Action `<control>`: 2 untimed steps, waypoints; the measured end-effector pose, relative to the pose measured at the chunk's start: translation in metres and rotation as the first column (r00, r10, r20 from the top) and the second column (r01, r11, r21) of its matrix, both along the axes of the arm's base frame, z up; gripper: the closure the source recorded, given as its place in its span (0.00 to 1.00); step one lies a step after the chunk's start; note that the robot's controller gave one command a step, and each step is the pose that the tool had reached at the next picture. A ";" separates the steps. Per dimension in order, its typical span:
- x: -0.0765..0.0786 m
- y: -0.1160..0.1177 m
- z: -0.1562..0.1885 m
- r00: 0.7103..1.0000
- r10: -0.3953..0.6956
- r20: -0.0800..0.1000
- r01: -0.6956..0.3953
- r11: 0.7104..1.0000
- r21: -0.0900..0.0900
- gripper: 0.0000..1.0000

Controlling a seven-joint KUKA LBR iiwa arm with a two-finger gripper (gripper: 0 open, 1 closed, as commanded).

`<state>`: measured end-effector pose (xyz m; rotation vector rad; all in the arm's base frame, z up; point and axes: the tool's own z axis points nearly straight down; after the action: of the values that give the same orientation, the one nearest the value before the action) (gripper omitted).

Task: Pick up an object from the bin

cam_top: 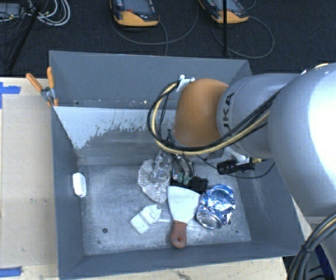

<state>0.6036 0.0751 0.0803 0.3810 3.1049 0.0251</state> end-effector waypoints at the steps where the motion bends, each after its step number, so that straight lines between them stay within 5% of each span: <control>1: 0.000 0.000 0.001 1.000 -0.003 -0.002 0.003 1.000 -0.001 1.00; 2: -0.029 0.007 0.028 1.000 0.018 -0.011 -0.018 1.000 -0.014 1.00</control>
Offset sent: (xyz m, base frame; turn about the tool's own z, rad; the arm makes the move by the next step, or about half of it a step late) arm -0.0601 0.0225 -0.0103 -0.0511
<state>0.5749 0.0818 0.1082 0.3540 3.1174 0.0016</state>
